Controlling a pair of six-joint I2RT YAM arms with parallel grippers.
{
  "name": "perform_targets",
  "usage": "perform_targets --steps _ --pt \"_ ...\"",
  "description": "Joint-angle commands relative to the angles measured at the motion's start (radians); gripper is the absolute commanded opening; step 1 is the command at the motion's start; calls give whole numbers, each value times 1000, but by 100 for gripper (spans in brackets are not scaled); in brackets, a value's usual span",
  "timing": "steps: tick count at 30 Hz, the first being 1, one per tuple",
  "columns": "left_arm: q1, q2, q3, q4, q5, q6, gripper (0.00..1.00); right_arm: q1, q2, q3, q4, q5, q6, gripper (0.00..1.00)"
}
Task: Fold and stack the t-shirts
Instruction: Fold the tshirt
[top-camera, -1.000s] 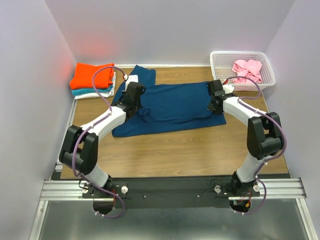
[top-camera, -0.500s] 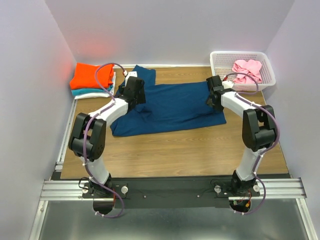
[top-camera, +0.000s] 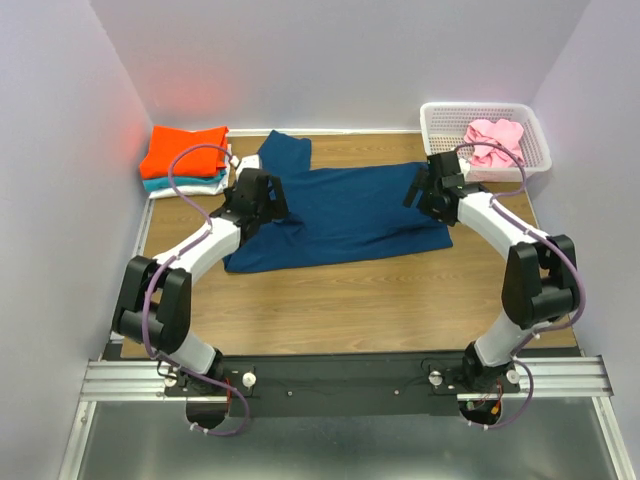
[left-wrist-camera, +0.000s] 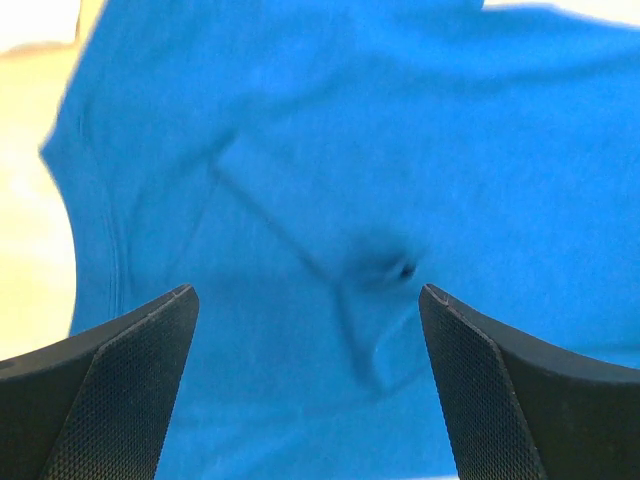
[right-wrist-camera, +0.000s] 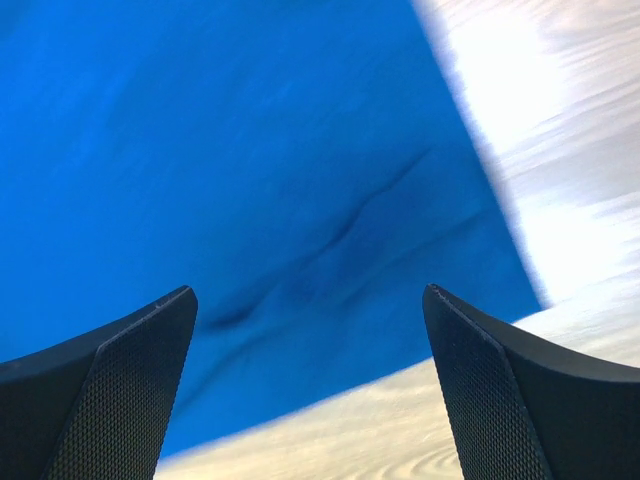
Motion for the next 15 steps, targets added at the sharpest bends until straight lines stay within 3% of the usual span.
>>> perform_targets --steps 1,9,15 --pt "0 -62 -100 30 56 -71 98 17 -15 -98 74 -257 -32 100" --pt "3 -58 -212 79 115 -125 98 39 90 -56 140 -268 -1 100" --pt "35 -36 -254 87 101 -133 98 36 240 92 162 -114 -1 100"
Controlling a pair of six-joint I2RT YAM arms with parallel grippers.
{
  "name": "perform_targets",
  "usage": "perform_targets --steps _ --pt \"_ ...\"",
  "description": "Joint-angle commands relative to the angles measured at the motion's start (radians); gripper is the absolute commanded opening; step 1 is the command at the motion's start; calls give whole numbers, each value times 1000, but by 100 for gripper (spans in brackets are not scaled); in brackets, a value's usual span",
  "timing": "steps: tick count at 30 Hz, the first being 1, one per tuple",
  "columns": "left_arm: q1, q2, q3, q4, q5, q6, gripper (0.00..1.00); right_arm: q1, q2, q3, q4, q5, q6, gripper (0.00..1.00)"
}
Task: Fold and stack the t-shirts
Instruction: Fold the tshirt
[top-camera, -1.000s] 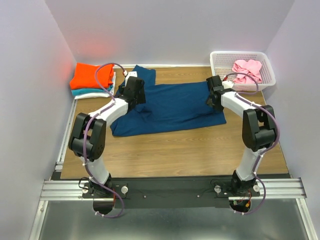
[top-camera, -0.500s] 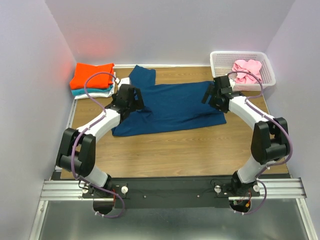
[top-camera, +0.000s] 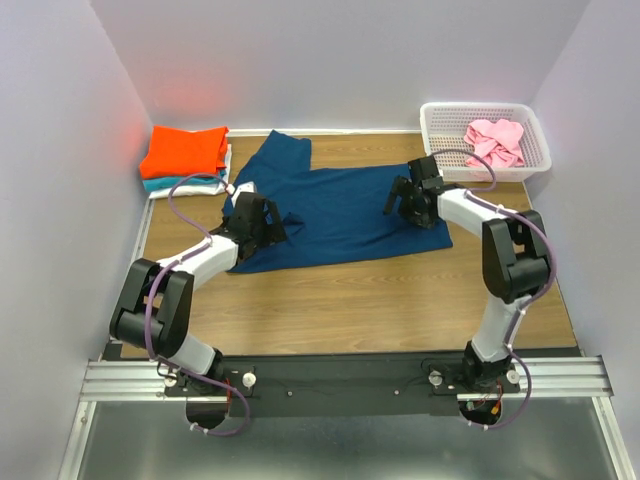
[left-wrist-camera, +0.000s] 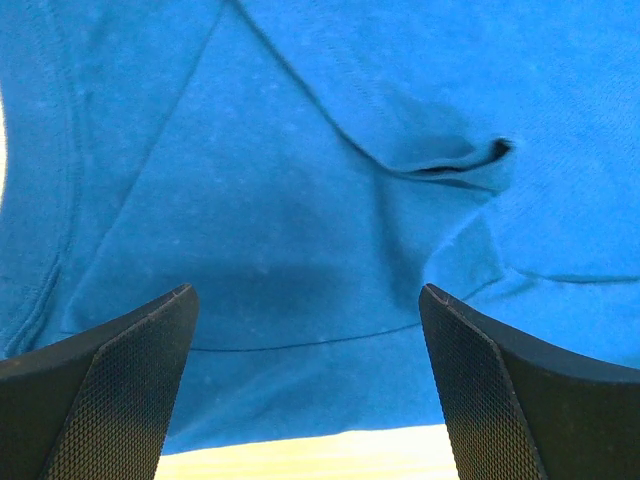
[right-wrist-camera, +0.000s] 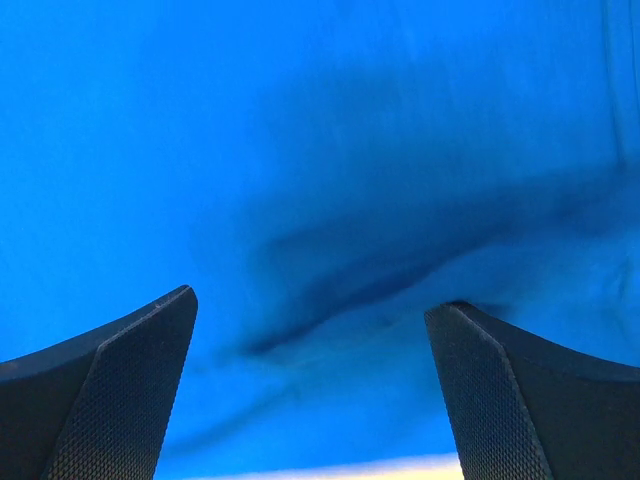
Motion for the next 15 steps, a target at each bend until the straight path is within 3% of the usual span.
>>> perform_targets --steps 1,7,15 --pt "31 14 -31 29 10 -20 98 -8 108 124 51 105 4 100" --pt "54 -23 -58 24 -5 -21 98 -13 129 245 18 188 -34 100" --pt "55 -8 -17 70 24 -34 98 -11 -35 55 15 112 -25 100"
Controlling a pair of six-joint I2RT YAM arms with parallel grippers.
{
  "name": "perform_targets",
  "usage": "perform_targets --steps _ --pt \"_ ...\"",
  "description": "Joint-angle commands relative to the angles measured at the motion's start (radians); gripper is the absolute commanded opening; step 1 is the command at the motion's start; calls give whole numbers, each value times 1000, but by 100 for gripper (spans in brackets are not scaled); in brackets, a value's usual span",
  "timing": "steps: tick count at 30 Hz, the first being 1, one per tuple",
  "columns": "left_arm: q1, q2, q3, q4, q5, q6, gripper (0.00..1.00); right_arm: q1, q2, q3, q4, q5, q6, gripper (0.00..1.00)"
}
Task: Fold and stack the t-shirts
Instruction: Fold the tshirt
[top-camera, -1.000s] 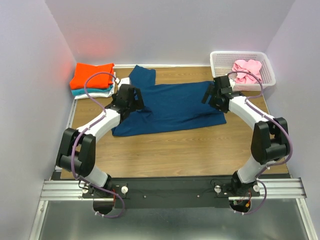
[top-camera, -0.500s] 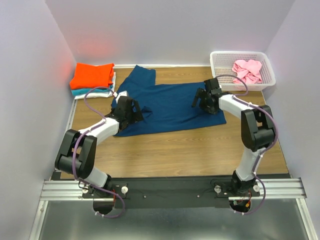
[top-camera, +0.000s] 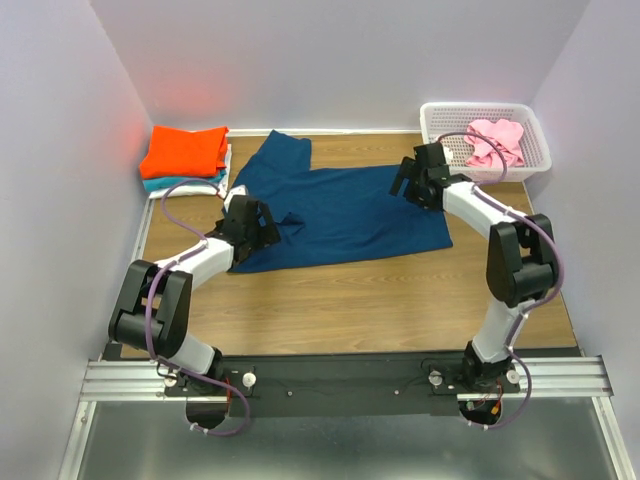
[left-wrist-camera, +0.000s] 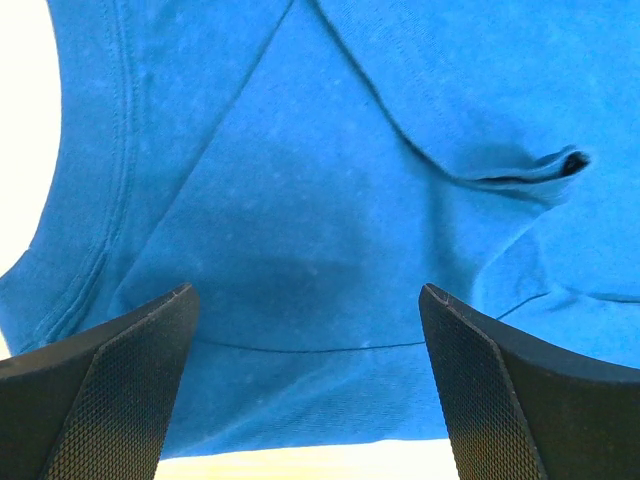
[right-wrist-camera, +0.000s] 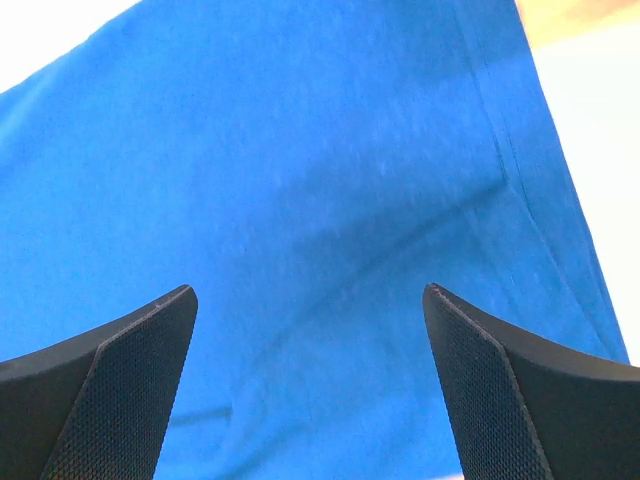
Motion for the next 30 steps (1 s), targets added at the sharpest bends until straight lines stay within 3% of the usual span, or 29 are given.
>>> perform_targets --steps 1,9,19,26,30 --pt "6 10 40 43 35 -18 98 -4 -60 -95 -14 -50 0 100" --pt "6 73 8 36 107 -83 98 -2 -26 -192 2 -89 -7 100" --pt "6 -80 -159 -42 69 -177 98 -4 -120 -414 18 -90 20 100" --pt "7 -267 -268 -138 44 -226 98 -1 -371 -660 13 -158 65 100" --pt "-4 -397 -299 -171 64 -251 98 1 -485 -691 16 -167 48 100"
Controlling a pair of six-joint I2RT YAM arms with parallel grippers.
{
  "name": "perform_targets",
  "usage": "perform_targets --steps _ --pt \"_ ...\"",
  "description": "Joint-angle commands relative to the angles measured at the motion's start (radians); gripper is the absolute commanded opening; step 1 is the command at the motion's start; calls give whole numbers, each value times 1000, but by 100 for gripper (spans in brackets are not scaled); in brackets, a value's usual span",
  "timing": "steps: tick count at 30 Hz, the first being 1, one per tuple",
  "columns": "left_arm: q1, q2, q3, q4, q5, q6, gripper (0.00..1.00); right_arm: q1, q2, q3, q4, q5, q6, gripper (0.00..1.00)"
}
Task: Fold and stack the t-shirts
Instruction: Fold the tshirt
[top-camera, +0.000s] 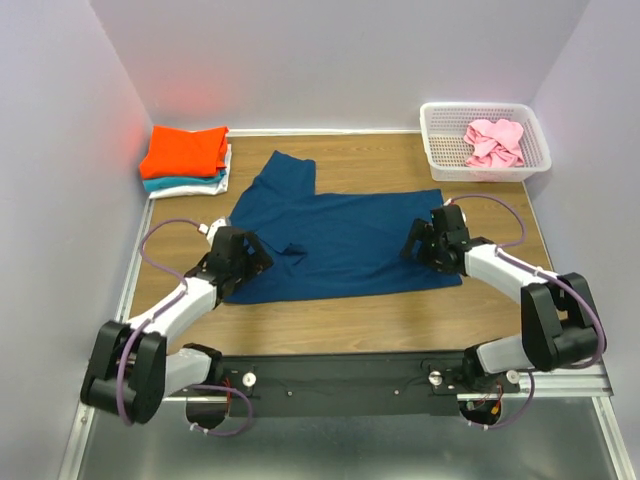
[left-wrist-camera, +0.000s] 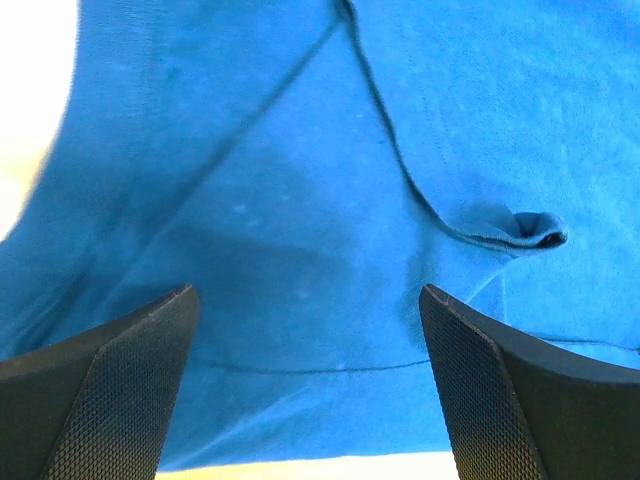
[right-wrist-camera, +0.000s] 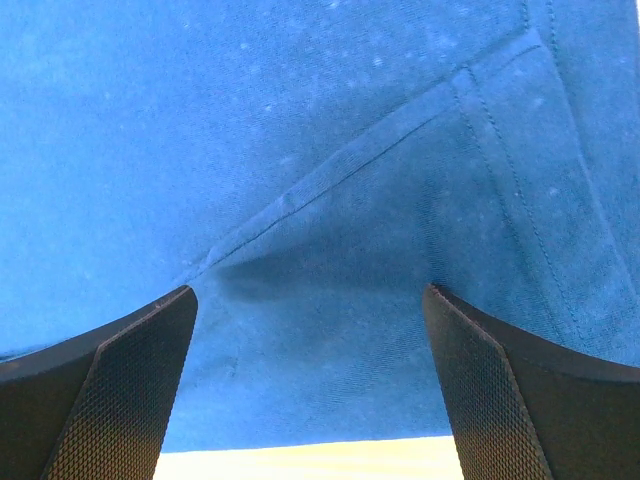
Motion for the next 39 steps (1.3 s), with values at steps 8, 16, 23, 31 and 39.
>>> perform_targets --steps 8,16,23,31,39 --pt "-18 -152 74 -82 34 30 98 0 -73 44 -78 -27 -52 100" --pt "-107 66 146 37 177 82 98 -1 -62 55 -78 -2 -44 100" --pt "-133 193 180 132 186 56 98 -1 -55 59 -78 4 -50 100" --pt "-136 325 270 156 148 71 98 -1 -58 61 -80 21 -55 100" --pt "-136 405 323 155 154 90 98 0 -68 59 -80 41 -55 100"
